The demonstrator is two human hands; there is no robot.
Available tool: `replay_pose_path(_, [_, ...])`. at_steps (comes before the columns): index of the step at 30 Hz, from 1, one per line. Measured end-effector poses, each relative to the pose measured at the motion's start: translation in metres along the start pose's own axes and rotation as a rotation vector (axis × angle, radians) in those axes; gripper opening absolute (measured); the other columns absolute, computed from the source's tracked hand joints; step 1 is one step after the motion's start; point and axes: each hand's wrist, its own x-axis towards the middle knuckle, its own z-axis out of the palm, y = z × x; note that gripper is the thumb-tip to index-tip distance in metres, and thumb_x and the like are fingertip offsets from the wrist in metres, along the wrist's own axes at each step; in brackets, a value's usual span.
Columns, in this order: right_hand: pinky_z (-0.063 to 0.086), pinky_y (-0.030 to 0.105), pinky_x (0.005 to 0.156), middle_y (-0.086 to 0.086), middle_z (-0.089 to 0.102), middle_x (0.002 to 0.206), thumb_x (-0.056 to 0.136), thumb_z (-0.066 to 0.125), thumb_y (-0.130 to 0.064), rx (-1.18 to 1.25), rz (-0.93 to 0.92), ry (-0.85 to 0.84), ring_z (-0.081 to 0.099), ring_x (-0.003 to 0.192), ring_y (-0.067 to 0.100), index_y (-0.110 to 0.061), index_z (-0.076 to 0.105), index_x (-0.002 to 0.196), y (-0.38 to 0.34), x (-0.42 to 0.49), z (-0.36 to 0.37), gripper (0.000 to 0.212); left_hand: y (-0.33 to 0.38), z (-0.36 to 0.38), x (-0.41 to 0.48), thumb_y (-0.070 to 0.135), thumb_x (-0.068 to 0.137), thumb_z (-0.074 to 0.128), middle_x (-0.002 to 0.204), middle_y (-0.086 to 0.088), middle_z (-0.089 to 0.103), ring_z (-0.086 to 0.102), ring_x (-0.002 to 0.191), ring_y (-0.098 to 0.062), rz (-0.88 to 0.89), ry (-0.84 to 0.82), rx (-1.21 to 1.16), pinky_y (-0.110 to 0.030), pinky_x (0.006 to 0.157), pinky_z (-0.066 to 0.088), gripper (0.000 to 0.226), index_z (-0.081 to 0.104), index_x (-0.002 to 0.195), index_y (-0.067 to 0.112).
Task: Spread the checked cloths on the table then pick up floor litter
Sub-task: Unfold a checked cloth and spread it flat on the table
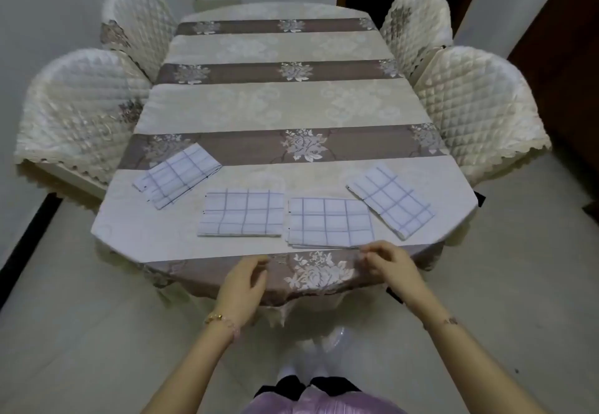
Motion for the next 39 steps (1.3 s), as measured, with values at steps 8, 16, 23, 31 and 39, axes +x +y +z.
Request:
replay_pose_path(8, [0.045,0.029,0.096,-0.004,0.066,0.107,0.088,0.057,-0.013,-0.295,-0.159,0.077,0.057,0.103,0.011,-0.018,0.065,0.112,-0.038,0.086,-0.008,0.026,-0.020,0.024,0.016,0.033,0.085,0.041,0.120,-0.005,0.068,0.066,0.109,-0.025,0.132,-0.016,0.503,-0.037,0.093,0.053,0.044,0.071,0.110,0.013])
replay_pose_path(16, [0.046,0.039,0.091,0.009,0.063,0.114,0.084,0.060,-0.022,-0.814,-0.228,-0.057,0.053,0.110,0.031,-0.015,0.061,0.121,-0.038,0.140,0.009,0.038,-0.028,0.029,0.012,0.040,0.100,0.008,0.131,-0.006,0.061,0.040,0.125,-0.020,0.155,-0.056,0.454,-0.026,0.113,0.009,0.064,0.061,0.123,0.012])
replay_pose_path(23, [0.048,0.039,0.080,0.008,0.064,0.101,0.086,0.058,-0.023,-0.932,-0.206,-0.001,0.048,0.105,0.029,-0.012,0.067,0.105,-0.041,0.137,0.012,0.022,-0.028,0.030,0.012,0.039,0.100,0.009,0.132,-0.005,0.060,0.040,0.127,-0.020,0.139,-0.076,0.409,-0.027,0.114,0.009,0.063,0.061,0.124,0.013])
replay_pose_path(31, [0.041,0.029,0.064,0.001,0.063,0.079,0.080,0.065,-0.019,-0.460,-0.042,-0.007,0.058,0.078,0.020,-0.018,0.061,0.081,-0.047,0.105,-0.018,0.004,-0.030,0.032,0.015,0.032,0.085,0.038,0.127,-0.003,0.064,0.052,0.122,-0.020,0.177,0.005,0.461,-0.032,0.108,0.026,0.045,0.064,0.119,0.016])
replay_pose_path(39, [0.048,0.026,0.065,0.006,0.068,0.101,0.084,0.066,-0.025,0.063,0.047,0.122,0.064,0.087,0.019,-0.011,0.063,0.106,-0.043,0.049,-0.035,0.027,0.006,0.017,0.015,0.027,0.092,0.050,0.143,-0.003,0.046,0.042,0.134,-0.019,0.072,-0.009,0.165,-0.028,0.113,0.030,0.045,0.050,0.134,0.012])
